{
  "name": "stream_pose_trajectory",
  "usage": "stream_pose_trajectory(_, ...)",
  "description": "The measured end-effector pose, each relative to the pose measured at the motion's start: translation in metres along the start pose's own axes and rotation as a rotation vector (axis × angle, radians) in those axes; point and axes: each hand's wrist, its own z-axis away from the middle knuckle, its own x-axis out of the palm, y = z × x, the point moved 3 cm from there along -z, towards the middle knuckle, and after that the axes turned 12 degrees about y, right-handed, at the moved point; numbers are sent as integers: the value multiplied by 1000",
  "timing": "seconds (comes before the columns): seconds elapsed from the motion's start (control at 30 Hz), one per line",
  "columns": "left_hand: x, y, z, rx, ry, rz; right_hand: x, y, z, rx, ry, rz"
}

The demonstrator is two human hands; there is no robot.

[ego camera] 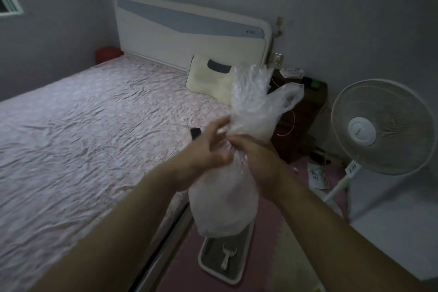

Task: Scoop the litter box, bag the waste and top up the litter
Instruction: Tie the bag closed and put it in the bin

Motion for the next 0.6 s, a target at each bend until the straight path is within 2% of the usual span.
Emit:
stream_pose_trajectory(0.1,22,-14,3,72,-40,7,5,4,4,-120,1,260)
stream_pose_trajectory(0.2,23,-12,1,88,-23,-7,5,0,8,-131,-111,439)
stream_pose_trajectory(0.27,21,-18,1,90,0,-84,-5,-4,4,-181,-12,456)
stream_pose_trajectory(0.33,20,-27,1,65,53,-174,-8,-16,5,-306,79,341)
stream_pose_trajectory(0.4,23,-35,1,16,93,-193,-12,-17,3,-266,59,221)
stream_pose_trajectory(0.5,37,-41,2,-43,156,-263,-14,-23,6,-160,-105,38)
stream_pose_trajectory(0.6,46,-42,4,-66,176,-323,-9,-26,10,38,-247,-243)
